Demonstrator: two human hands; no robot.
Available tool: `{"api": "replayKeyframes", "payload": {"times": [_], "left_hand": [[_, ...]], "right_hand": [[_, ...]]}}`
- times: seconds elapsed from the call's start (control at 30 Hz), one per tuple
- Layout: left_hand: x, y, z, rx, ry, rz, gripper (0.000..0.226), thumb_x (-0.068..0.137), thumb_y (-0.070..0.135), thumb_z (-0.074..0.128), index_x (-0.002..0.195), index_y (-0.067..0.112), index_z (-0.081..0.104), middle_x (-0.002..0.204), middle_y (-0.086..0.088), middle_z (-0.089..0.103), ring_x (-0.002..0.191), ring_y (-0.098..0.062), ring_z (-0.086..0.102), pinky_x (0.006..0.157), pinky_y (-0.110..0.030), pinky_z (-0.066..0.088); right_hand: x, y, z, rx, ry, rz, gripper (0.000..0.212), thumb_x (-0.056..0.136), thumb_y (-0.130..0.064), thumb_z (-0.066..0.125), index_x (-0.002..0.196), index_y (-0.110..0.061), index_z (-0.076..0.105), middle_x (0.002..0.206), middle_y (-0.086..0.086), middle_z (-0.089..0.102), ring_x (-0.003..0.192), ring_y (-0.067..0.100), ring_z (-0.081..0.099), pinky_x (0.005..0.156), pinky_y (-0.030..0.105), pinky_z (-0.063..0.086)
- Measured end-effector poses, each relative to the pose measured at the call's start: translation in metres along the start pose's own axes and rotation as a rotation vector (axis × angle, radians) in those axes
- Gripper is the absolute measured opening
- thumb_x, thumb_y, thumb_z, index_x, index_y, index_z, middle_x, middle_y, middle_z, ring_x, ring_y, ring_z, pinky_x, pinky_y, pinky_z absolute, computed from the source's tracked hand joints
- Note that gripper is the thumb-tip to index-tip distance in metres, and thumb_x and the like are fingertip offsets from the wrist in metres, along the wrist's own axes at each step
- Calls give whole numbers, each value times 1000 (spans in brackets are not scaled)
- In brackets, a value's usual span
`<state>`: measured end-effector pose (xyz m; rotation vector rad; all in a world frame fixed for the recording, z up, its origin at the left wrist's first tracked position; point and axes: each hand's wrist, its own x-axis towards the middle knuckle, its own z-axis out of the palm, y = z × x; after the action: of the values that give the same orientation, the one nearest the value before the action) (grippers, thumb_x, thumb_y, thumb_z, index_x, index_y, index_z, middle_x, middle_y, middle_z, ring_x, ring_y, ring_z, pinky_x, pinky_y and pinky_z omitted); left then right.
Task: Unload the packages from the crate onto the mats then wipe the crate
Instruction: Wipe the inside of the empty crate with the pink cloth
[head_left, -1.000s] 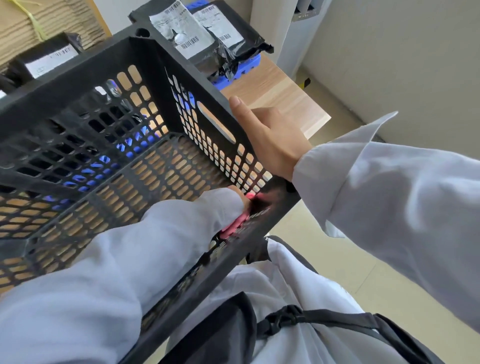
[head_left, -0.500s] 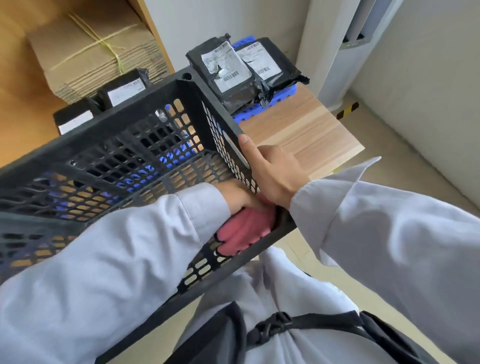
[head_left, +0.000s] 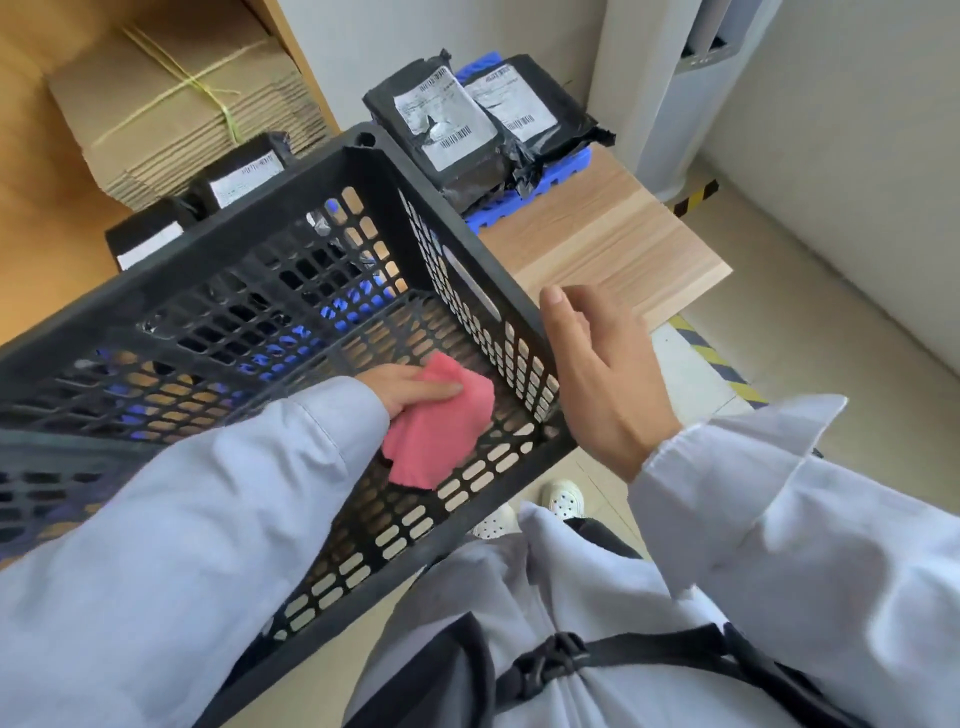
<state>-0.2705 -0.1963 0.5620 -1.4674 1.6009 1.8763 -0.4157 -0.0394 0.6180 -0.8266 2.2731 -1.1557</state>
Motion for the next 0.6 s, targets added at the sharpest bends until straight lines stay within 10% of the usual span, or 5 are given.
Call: {"api": "replayKeyframes", "payload": {"times": [0.17,0.43,0.6], "left_hand": [[45,-11,23,426,0,7,46,78,59,65,103,21,66,93,-5,68,92,-26,64,94,-34,49],[83,-51,70,445,-86,69,39,90,51,54,73,18,64,71,-9,66,62,-24,59,55,-18,47],[95,-62,86,390,-125,51,48,83,51,50,71,8,69,69,-13,67,72,-32,70,78,-45,57]], "right_hand": [[-36,8,15,389,174,527,76,74,-76,41,131,-27,49,132,-2,58,122,17,54,107,48,41],[-40,-10,47,845,372,831,48,93,-62,46,88,-21,70,77,3,76,65,19,69,78,35,55],[-36,-18,53,689,589,873,44,89,-63,52,69,-25,63,54,-6,67,70,21,71,85,41,56]]}}
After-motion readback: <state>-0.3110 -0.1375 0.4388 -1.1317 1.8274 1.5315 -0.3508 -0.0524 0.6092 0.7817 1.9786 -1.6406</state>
